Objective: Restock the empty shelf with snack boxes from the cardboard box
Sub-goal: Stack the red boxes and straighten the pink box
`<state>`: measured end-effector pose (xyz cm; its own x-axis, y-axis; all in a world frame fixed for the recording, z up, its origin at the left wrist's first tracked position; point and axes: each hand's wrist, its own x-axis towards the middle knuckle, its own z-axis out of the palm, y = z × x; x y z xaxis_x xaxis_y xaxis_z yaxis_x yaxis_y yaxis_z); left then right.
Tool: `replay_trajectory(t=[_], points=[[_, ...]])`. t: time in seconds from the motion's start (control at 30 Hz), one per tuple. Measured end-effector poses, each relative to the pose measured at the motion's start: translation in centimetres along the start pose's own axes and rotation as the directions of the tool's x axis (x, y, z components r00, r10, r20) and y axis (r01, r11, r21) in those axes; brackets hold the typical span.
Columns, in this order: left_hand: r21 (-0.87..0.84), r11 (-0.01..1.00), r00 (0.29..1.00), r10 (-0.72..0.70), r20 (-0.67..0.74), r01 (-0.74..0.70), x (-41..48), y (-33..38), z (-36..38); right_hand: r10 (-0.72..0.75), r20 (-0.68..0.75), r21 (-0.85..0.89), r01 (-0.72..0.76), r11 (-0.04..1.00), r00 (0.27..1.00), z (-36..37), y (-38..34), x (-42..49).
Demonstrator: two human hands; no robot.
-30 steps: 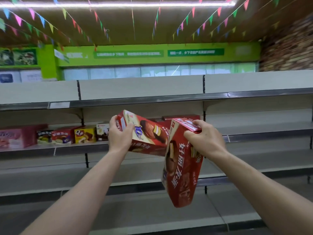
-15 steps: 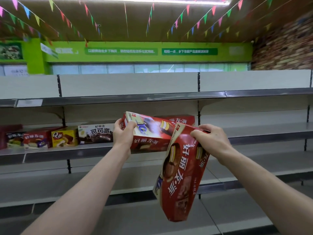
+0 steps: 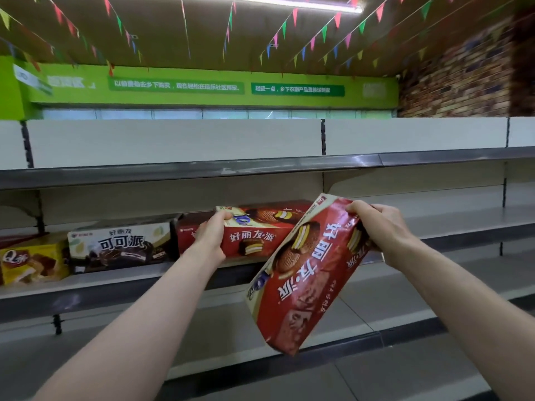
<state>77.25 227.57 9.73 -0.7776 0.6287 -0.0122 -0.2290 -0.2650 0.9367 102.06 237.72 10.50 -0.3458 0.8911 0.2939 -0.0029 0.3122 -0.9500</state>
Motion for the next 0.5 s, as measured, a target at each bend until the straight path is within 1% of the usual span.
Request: replay_trajectory(t=[0.1, 0.2, 0.3, 0.4, 0.5], points=[[0.046, 0.997, 0.997, -0.067, 0.037, 0.065, 1.1, -0.7, 1.2, 0.028, 0.001, 0.017, -0.028, 0.999, 1.000, -0.7, 0.5, 1.3], [0.048, 0.995, 0.994, -0.095, 0.056, 0.092, 2.4, -1.5, 2.5, 0.055, -0.014, 0.054, -0.055, 0.997, 0.998, -1.8, 1.1, 2.8], [0.056, 0.990, 0.990, -0.133, 0.055, 0.130, 3.4, -2.4, 3.9, 0.095, -0.018, 0.111, -0.092, 0.990, 0.995, -3.4, 1.8, 4.9], [0.051, 0.977, 0.975, -0.212, 0.064, 0.209, 4.1, -3.5, 5.6, 0.134, -0.014, 0.163, -0.130, 0.978, 0.991, -5.0, 2.9, 7.5], [0.064, 0.971, 0.972, -0.232, 0.046, 0.229, 4.9, -4.7, 7.6, 0.165, -0.017, 0.207, -0.157, 0.966, 0.986, -6.5, 4.0, 10.4]])
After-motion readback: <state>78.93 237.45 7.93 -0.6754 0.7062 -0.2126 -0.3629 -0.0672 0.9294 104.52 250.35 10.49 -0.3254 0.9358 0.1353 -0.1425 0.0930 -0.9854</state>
